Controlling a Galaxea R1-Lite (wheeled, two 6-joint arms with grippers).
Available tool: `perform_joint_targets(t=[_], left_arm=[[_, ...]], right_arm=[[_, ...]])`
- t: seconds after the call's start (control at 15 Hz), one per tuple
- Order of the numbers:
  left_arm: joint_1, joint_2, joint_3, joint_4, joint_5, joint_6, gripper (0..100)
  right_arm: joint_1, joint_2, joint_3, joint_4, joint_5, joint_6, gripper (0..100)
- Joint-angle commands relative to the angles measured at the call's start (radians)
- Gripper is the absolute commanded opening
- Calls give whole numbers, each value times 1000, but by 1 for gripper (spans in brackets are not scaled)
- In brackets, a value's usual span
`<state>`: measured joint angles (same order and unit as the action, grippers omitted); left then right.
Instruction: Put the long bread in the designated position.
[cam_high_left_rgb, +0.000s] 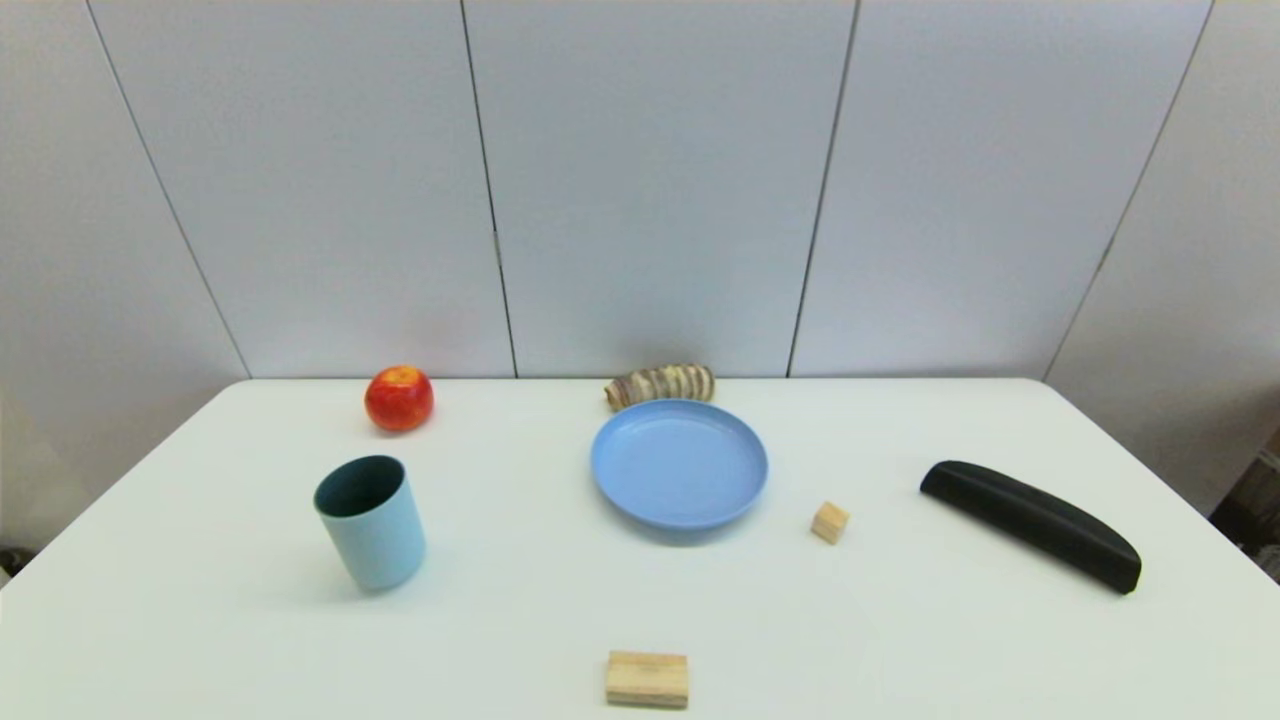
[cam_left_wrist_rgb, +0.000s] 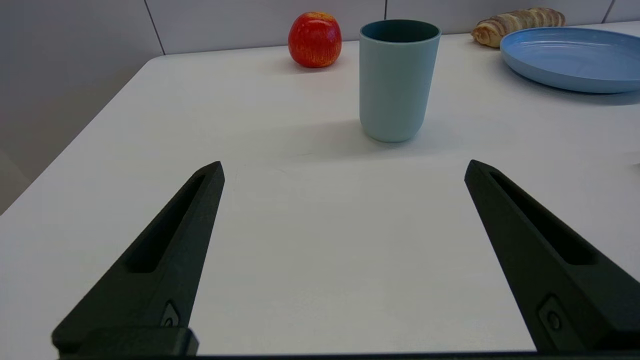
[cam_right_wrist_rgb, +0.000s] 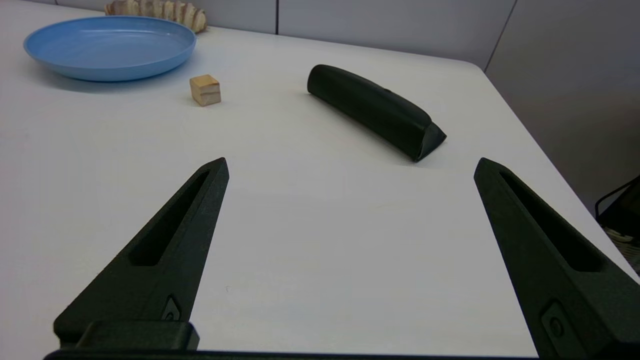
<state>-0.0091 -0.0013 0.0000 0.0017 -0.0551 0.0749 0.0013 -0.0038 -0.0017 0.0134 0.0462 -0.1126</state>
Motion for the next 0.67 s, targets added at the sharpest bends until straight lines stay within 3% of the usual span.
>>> perform_joint_targets(t=[0.07,0.53,0.67], left_arm=[[0,1,2,0,1,0,100],[0,1,2,0,1,0,100],[0,1,2,0,1,0,100]], right_arm=[[0,4,0,2,1,1,100],[0,4,0,0,-3,8,100],[0,4,0,-1,-6,50,100]])
